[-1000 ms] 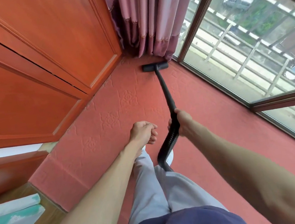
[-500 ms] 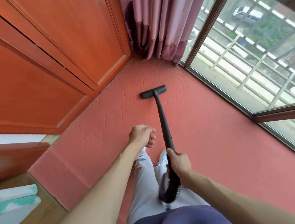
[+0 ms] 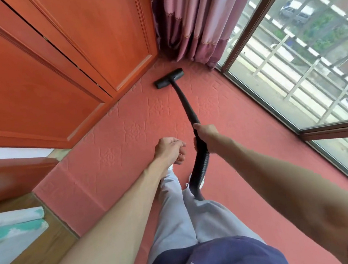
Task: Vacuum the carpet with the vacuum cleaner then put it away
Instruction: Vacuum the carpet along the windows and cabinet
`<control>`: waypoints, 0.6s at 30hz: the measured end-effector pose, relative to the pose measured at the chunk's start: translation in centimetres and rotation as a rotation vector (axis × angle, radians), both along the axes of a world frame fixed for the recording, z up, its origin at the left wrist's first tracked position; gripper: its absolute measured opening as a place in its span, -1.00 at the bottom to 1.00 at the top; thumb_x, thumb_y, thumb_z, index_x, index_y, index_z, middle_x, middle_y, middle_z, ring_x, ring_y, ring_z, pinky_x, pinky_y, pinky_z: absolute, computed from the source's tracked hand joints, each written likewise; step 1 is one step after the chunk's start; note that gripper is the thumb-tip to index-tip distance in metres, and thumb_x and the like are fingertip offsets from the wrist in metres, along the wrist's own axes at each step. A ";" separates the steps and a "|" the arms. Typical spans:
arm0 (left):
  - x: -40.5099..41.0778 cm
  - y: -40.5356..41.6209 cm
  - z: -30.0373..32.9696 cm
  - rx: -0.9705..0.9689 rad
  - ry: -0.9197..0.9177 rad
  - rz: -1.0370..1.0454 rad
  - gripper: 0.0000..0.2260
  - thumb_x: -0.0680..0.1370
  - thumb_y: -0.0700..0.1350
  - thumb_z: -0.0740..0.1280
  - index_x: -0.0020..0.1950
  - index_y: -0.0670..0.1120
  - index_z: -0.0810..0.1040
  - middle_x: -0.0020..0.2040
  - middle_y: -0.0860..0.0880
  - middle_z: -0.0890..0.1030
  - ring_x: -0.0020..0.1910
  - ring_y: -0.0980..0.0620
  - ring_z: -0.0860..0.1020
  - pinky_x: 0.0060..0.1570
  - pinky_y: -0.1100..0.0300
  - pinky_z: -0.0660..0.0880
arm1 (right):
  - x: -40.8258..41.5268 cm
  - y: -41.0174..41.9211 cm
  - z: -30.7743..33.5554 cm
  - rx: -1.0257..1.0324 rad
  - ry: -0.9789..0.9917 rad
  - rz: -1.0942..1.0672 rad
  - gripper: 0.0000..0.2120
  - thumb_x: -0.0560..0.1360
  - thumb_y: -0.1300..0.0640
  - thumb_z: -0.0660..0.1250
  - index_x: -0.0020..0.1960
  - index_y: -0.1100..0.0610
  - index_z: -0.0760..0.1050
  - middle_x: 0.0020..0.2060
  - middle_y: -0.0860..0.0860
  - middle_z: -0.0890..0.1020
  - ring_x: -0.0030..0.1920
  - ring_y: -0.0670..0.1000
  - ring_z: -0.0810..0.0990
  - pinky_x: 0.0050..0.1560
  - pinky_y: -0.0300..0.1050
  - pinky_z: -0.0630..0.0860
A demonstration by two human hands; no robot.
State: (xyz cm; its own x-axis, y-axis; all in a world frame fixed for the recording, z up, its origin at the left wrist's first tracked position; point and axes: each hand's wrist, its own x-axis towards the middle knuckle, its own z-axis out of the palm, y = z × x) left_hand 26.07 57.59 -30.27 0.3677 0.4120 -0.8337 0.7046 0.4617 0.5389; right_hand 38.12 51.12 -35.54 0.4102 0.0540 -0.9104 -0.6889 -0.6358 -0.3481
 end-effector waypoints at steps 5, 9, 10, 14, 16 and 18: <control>-1.2 2.0 -0.9 -0.017 0.008 -0.006 -0.84 0.52 -0.30 0.20 -0.11 -0.22 0.58 -0.31 -0.16 0.55 -0.45 -0.04 0.45 -0.46 0.24 0.45 | 1.7 6.5 -2.0 -0.005 -0.047 0.078 -0.82 0.60 0.12 0.22 -0.13 0.20 0.38 -0.44 0.10 0.42 -0.54 0.03 0.41 -0.47 -0.15 0.42; -2.3 4.4 -1.4 -0.019 0.010 -0.024 -0.85 0.52 -0.28 0.22 -0.07 -0.24 0.59 -0.34 -0.13 0.56 -0.48 -0.01 0.46 -0.47 0.25 0.42 | 3.2 9.6 -3.3 -0.003 -0.090 0.115 -0.84 0.60 0.12 0.23 -0.07 0.21 0.40 -0.41 0.12 0.44 -0.53 0.04 0.43 -0.46 -0.12 0.45; -2.5 5.1 -1.6 -0.020 0.006 -0.032 -0.84 0.52 -0.29 0.23 -0.05 -0.26 0.59 -0.34 -0.14 0.56 -0.48 -0.01 0.46 -0.45 0.24 0.42 | 3.5 9.8 -3.4 -0.005 -0.098 0.115 -0.84 0.59 0.11 0.24 -0.08 0.21 0.40 -0.41 0.12 0.44 -0.53 0.04 0.43 -0.47 -0.12 0.45; -2.9 7.3 -2.1 -0.005 0.022 -0.074 -0.84 0.53 -0.28 0.23 -0.03 -0.26 0.60 -0.33 -0.12 0.57 -0.47 0.01 0.49 -0.38 0.18 0.48 | 2.0 7.2 -2.8 -0.080 -0.097 0.138 -0.78 0.54 0.05 0.27 -0.14 0.20 0.43 -0.43 0.11 0.48 -0.54 0.05 0.46 -0.43 -0.09 0.49; -2.7 8.1 -2.3 -0.015 0.024 -0.093 -0.85 0.53 -0.28 0.23 -0.05 -0.24 0.60 -0.34 -0.11 0.57 -0.48 0.02 0.49 -0.40 0.20 0.47 | -0.4 4.2 -1.5 -0.105 -0.063 0.127 -0.77 0.50 0.02 0.29 -0.16 0.20 0.44 -0.46 0.11 0.50 -0.56 0.05 0.46 -0.45 -0.10 0.50; -2.3 8.6 -2.2 -0.030 0.027 -0.110 -0.85 0.53 -0.28 0.22 -0.05 -0.23 0.59 -0.33 -0.12 0.55 -0.49 0.02 0.47 -0.44 0.23 0.46 | -3.6 0.2 0.5 -0.164 -0.051 0.176 -0.74 0.49 0.00 0.28 -0.20 0.20 0.45 -0.49 0.11 0.51 -0.59 0.05 0.46 -0.51 -0.15 0.48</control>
State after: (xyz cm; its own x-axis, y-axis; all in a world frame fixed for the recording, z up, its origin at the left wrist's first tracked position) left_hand 23.78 66.21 -32.45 0.3863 0.3456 -0.8552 0.7660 0.3963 0.5061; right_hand 34.55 51.28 -35.08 0.4534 -0.0178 -0.8911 -0.5468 -0.7951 -0.2623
